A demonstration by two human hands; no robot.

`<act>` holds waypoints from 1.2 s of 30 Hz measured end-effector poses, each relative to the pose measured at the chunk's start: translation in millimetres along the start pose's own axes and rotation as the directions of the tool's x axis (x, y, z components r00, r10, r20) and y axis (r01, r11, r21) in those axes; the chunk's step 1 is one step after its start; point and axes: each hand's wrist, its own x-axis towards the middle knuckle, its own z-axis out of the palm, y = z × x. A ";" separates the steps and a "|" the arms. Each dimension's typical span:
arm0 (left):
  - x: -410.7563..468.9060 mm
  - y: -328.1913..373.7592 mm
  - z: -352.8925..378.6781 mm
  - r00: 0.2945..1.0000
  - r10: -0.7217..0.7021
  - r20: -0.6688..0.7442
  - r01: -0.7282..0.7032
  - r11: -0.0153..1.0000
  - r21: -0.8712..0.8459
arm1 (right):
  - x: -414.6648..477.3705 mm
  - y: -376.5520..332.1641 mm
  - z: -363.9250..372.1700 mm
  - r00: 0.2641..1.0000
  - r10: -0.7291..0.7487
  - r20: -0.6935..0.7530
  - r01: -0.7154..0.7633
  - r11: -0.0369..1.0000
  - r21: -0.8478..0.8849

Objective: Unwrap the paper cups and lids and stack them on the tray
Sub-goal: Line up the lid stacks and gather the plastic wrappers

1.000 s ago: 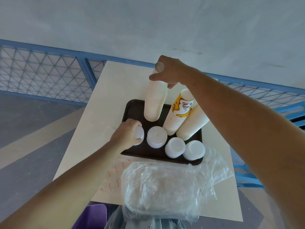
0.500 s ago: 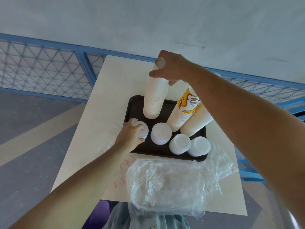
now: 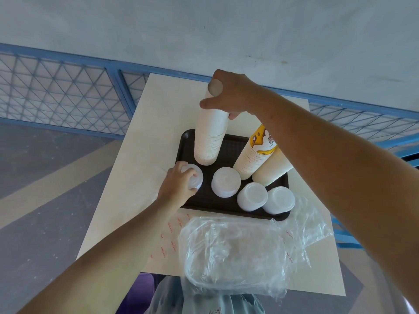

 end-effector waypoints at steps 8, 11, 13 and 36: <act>0.9 -1.8 0.5 1.000 0.029 0.011 -0.029 0.999 -0.016 | 0.6 0.6 3.6 0.999 -0.022 -0.031 0.019 0.997 -0.080; 1.5 -2.0 1.1 0.999 0.046 0.013 -0.046 0.999 -0.019 | 2.3 4.4 3.8 0.998 -0.029 -0.060 0.021 0.992 -0.127; 2.1 -2.2 1.8 0.999 0.046 0.013 -0.046 0.999 -0.017 | 3.8 6.0 2.5 0.997 -0.031 -0.073 0.018 0.987 -0.161; 3.0 -1.9 3.7 0.999 0.049 0.023 -0.049 0.999 -0.004 | -50.1 -7.9 4.7 0.933 -0.175 -0.314 0.104 0.967 -0.231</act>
